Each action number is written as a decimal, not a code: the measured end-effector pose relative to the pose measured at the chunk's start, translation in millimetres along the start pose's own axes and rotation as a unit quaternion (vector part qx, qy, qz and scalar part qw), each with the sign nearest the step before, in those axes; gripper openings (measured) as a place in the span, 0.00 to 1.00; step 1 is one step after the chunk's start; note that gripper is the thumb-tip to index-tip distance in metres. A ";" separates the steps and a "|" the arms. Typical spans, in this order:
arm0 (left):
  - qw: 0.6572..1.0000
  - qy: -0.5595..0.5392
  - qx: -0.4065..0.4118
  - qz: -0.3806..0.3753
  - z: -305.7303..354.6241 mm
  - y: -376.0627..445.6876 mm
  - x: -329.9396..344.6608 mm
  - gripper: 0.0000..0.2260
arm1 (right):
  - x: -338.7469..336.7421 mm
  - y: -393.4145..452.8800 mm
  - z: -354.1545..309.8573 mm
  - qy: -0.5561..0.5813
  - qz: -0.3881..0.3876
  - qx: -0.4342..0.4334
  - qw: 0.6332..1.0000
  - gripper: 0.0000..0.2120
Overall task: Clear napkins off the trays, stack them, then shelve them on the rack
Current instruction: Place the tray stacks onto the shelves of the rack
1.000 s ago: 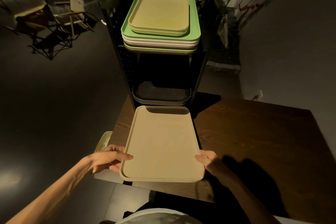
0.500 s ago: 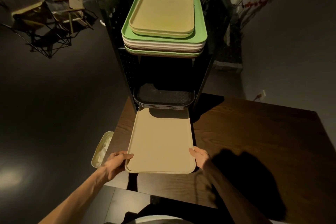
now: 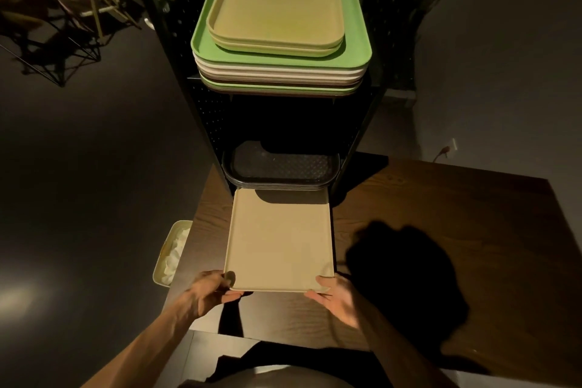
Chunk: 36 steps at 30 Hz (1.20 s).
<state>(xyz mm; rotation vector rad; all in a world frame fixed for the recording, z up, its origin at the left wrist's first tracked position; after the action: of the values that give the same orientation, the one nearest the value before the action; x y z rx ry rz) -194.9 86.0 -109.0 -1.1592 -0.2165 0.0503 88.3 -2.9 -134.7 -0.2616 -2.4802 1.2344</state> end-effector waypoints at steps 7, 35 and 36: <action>0.996 -0.086 0.018 0.001 28.3 14.2 25.1 0.13 | 10.9 19.3 -30.5 -0.002 0.034 -0.082 0.996 0.16; 0.993 -0.101 0.044 0.038 94.6 29.2 62.4 0.07 | 26.0 79.2 -98.8 0.025 0.079 -0.066 0.994 0.17; 0.994 -0.102 0.039 0.030 93.3 29.8 61.5 0.07 | 24.7 80.3 -97.2 0.021 0.076 -0.048 0.996 0.17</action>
<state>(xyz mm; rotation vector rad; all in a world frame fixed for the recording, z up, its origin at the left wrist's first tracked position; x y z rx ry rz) -150.8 191.5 -91.7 -1.0819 -0.3575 0.2302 104.4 124.6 -139.2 -0.5052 -2.5267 1.1567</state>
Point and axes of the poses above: each hand's wrist, its own y-axis towards the middle knuckle, its own x-axis out of the palm, z = x × y, the point moved 5 cm from there along y, towards the middle knuckle, and after that the axes turned 11 degrees about -y, right-handed, at the moved point
